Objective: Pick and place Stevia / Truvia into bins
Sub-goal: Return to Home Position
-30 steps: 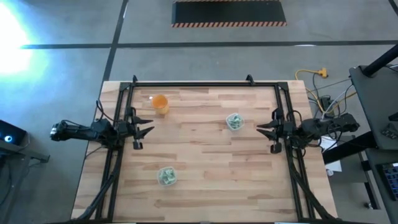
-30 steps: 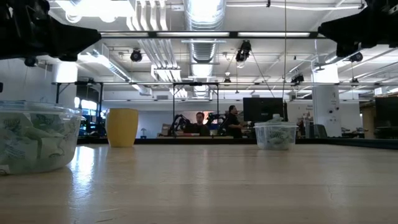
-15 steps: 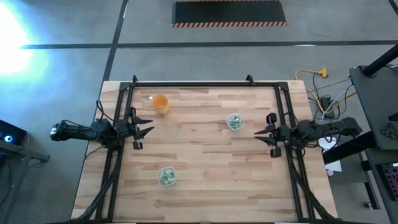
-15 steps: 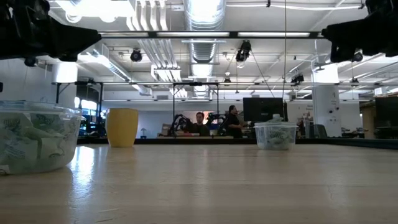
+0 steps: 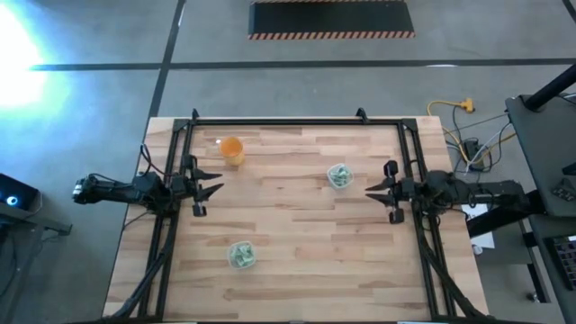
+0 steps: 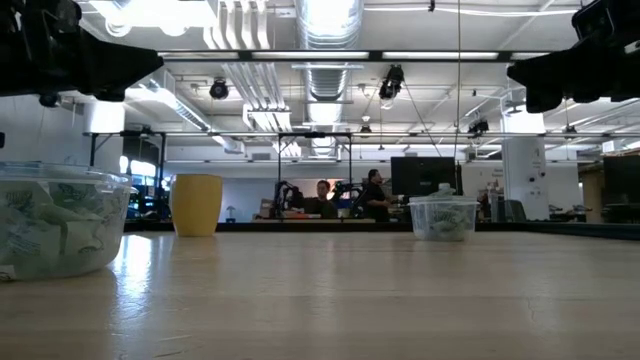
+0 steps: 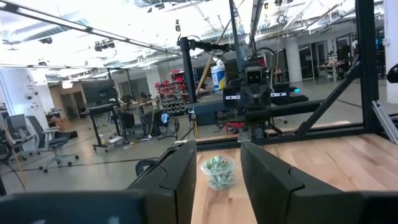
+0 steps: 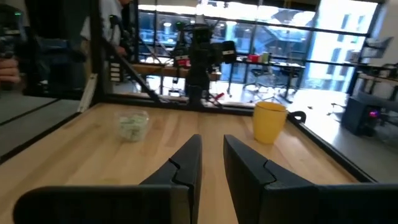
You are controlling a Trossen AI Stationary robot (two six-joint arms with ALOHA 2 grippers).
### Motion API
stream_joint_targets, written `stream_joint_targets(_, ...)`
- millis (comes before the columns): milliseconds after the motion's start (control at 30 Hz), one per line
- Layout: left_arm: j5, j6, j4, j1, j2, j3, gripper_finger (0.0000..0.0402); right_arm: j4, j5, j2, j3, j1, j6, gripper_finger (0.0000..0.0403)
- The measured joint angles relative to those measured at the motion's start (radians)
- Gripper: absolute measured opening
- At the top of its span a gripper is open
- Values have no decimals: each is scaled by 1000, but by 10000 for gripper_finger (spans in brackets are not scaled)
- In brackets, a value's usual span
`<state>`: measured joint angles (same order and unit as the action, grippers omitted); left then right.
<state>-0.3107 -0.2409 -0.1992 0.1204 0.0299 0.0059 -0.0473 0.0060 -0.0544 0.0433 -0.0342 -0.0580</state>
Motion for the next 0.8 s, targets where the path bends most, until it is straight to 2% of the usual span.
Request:
stream_joint_targets(100,0,0,0,0,2,0,109,8,-55,0,0,29,4,57)
stream_joint_targets(300,0,0,0,0,4,-1,109,34,-58,0,-7,49,-10,57)
stream_joint_targets(433,0,0,25,0,4,-1,109,45,-56,0,-31,49,-13,57)
stream_joint_targets(567,0,0,51,0,8,-1,109,42,-7,-2,-34,49,-8,57)
stream_joint_targets(800,0,1,121,0,9,-1,109,42,-6,-6,-34,48,-13,57)
